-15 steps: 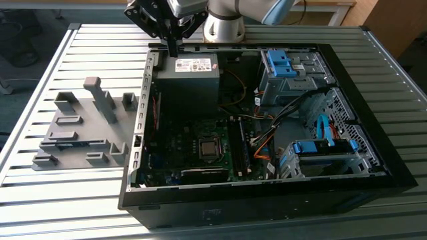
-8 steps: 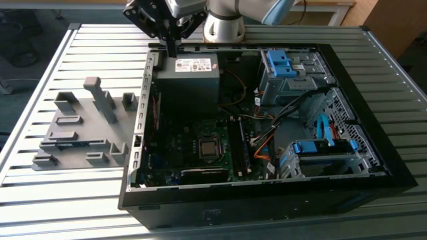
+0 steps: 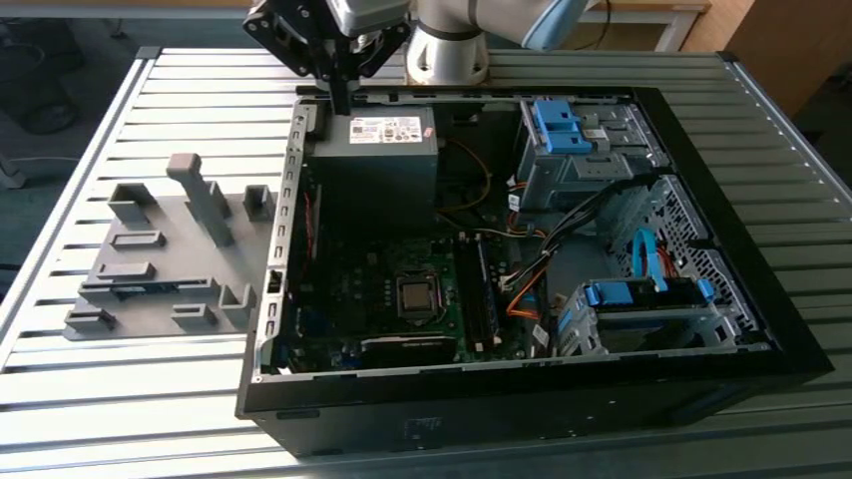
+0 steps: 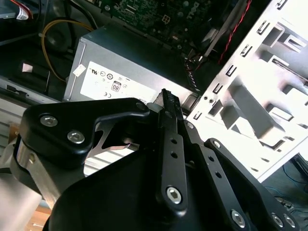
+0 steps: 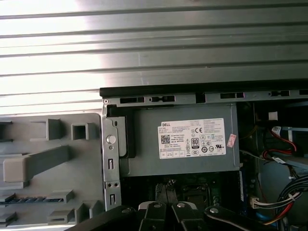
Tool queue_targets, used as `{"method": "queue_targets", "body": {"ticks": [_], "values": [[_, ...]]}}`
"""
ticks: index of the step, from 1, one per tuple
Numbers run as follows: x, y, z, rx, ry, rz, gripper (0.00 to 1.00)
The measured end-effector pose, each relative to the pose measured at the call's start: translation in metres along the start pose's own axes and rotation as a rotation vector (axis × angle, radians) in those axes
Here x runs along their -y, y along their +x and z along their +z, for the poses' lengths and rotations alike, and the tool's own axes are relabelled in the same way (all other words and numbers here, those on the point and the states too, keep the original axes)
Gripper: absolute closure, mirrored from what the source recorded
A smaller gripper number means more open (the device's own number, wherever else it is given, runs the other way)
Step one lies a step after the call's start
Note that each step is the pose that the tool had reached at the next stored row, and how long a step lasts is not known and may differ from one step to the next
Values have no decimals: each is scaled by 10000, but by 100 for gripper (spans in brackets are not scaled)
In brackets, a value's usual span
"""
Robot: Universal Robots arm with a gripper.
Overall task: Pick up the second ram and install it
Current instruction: 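Reach for the second ram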
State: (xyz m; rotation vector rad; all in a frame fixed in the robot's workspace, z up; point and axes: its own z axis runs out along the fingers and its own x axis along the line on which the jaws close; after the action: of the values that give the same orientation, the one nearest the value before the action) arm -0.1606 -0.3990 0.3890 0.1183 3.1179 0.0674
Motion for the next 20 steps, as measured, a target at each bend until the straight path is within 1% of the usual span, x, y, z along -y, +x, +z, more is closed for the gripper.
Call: {"method": "queue_targets", "body": {"ticks": [20], "values": [[3,36,13,-45,3,2,89]]}}
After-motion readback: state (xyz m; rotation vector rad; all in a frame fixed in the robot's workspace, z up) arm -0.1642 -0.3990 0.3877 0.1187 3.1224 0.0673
